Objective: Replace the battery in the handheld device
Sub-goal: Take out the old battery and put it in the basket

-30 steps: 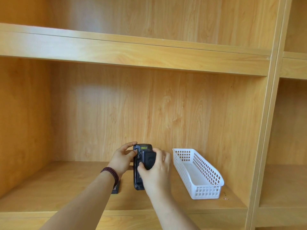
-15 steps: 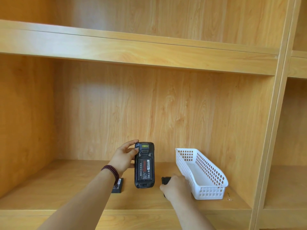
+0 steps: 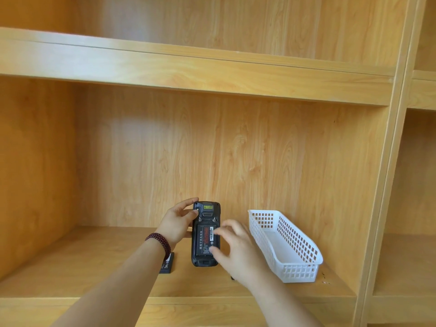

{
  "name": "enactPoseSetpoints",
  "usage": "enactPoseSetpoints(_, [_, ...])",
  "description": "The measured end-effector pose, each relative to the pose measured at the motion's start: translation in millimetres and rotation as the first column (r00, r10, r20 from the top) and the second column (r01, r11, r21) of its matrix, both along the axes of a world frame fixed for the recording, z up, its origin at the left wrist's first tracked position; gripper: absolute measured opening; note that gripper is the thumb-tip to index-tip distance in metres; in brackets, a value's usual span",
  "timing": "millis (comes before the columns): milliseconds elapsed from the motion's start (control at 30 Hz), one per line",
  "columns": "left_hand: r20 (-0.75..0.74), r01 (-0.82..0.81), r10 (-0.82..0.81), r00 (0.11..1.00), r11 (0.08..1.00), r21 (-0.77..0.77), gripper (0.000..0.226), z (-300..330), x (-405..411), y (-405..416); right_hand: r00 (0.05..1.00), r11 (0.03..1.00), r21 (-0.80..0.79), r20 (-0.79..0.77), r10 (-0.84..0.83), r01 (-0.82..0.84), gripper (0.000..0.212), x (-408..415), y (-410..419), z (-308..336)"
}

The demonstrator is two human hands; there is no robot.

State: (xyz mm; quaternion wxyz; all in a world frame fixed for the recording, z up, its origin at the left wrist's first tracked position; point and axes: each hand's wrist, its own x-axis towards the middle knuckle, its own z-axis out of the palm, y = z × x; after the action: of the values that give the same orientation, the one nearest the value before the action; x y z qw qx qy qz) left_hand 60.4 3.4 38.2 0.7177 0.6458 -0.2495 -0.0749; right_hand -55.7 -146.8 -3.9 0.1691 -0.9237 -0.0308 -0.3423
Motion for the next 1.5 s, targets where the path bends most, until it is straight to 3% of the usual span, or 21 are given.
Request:
enactPoseSetpoints(67, [0.003,-0.009,0.009,1.000,1.000,0.001,0.033,0,0,1,0.998,0.990,-0.127,-0.026,0.063,-0.066,0.043,0,0,-3])
enactPoseSetpoints(200, [0.004,-0.014,0.014,1.000,1.000,0.012,0.034,0,-2,1,0.998,0.963,-0.266,0.033,0.048,-0.037,0.043,-1,2,-9])
enactPoseSetpoints(567, [0.020,-0.022,0.021,1.000,0.999,0.037,0.033,1,-4,-1,0.998,0.941,-0.338,0.042,0.045,-0.028,0.036,11,5,-4])
enactPoseSetpoints(967, [0.024,-0.001,-0.001,1.000,0.997,0.073,0.033,-2,-7,-5,0.998,0.861,-0.509,0.058,0.005,0.025,0.052,8,-1,-15])
enactPoseSetpoints(1333, [0.030,-0.034,0.033,0.999,0.999,0.022,0.031,4,-9,-5,0.995,0.903,-0.425,0.094,-0.017,0.056,0.050,5,5,-10])
enactPoseSetpoints(1500, [0.020,-0.059,0.060,0.998,0.998,-0.007,0.030,3,-10,-7,0.982,0.971,-0.164,0.100,-0.160,0.175,0.054,1,28,-16])
